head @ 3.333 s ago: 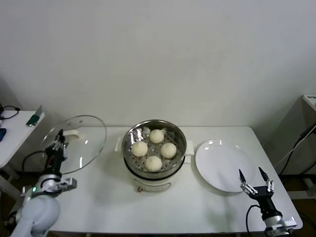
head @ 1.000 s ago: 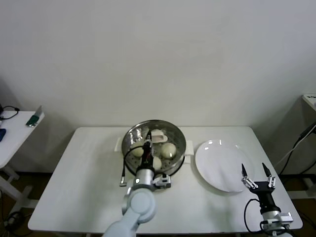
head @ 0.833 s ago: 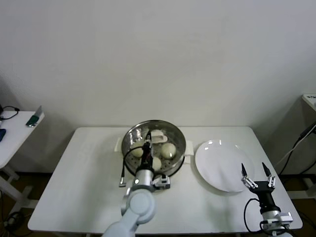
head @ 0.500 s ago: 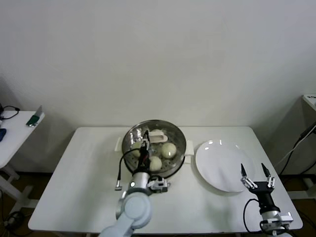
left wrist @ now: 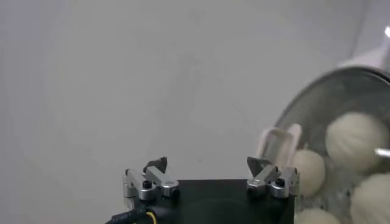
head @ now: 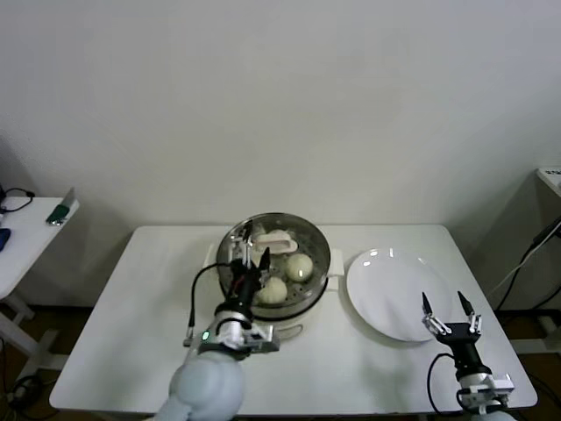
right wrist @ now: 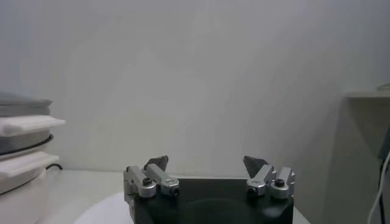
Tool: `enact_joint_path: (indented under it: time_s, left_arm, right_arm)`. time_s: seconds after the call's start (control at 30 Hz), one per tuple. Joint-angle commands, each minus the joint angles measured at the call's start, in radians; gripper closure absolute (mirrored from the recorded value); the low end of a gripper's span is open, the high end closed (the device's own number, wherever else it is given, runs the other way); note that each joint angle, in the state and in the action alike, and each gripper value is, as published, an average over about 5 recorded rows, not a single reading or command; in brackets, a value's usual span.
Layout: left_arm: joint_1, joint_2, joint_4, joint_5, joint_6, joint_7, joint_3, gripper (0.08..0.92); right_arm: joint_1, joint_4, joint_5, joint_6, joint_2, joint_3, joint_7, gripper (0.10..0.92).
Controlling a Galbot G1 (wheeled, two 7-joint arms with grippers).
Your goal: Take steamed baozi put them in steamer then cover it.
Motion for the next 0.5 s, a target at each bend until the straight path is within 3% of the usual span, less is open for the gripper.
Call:
enact_joint_path:
  time_s: [0.03, 0.13, 0.3, 0.5]
  left_arm:
    - [0.116, 0.027, -0.102, -0.608, -0.248, -0.257, -0.314, 0.179]
    - [0.187, 0.012, -0.101, -0.824, -0.31, -0.274, -0.494, 0.177]
    - [0.355, 0.003, -0.054, -1.159, -0.418, -0.231, -0.743, 0.177]
    - [0.512, -0.019, 0.075, -1.271, -0.628, -0.214, -0.739, 0.177]
  right_arm:
    - [0.005, -0.004, -0.035, -0.009, 0.007, -0.012, 0.006, 0.203]
    - [0.004, -0.01, -0.051, 0.0, 0.012, -0.02, 0.003, 0.203]
    - [-0.001, -0.03, -0.056, 0.025, 0.014, -0.05, 0.003, 0.203]
    - [0.002, -0.052, -0.053, 0.057, 0.017, -0.082, 0.003, 0.203]
